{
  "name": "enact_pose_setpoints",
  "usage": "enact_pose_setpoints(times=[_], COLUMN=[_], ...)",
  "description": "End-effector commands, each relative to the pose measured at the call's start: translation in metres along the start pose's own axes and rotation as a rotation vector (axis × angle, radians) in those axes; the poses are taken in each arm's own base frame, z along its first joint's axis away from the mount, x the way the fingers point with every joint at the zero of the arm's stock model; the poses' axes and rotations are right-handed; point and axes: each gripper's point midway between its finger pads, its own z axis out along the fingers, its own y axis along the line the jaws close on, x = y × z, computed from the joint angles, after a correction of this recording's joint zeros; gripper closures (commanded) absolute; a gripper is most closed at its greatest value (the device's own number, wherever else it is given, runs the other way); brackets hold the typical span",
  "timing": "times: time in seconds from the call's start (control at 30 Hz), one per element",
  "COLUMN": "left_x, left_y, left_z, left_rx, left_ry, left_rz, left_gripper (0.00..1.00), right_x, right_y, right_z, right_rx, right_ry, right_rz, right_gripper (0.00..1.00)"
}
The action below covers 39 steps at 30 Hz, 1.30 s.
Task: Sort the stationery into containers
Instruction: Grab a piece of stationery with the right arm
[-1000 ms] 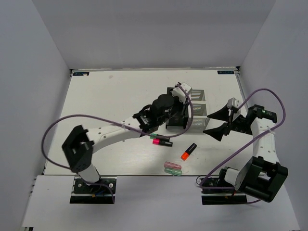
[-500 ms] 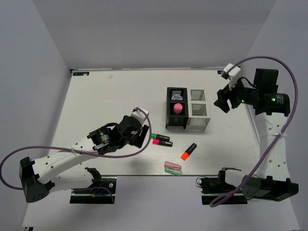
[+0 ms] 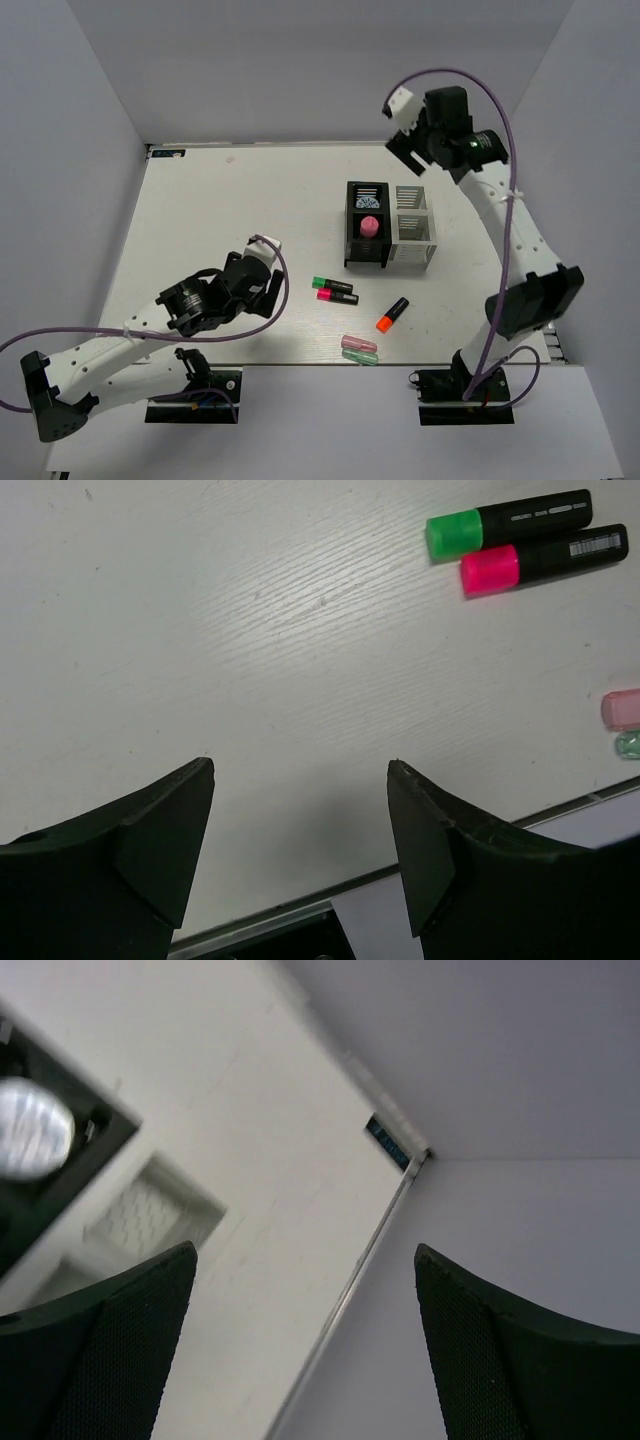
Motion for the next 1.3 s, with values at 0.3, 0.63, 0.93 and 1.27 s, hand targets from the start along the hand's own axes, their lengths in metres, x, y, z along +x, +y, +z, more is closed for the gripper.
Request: enact_pose_setpoints(times=[0.3, 0.63, 0.93, 1.27], left_x=[0.026, 0.032, 0.044, 0.045], left_y=[0.017, 0.006, 0.011, 0.009], left_z=[-0.001, 0.017, 0.026, 0.028], left_rx=[-0.01, 0.049, 0.095, 0.131], left_ry=[-0.016, 0.011, 0.056, 0.056], left_rz=[-0.089, -0.02, -0.059, -0.091], left_gripper=[0.21, 0.65, 0.51, 0.51], right_x=[-0.055, 0.07, 0.131, 0.19], right_y=[0.168, 0.271, 0.316, 0.356], right_z=[-0.138, -0.154, -0.104, -0.041], right_rx=[-0.979, -1.182, -1.248, -1.174], right_ry=[-0.428, -0.599, -0.561, -0.33], right_rz=[0.119, -0.467, -0.68, -0.821], right_gripper=[1.0, 0.1, 0.3, 0.46])
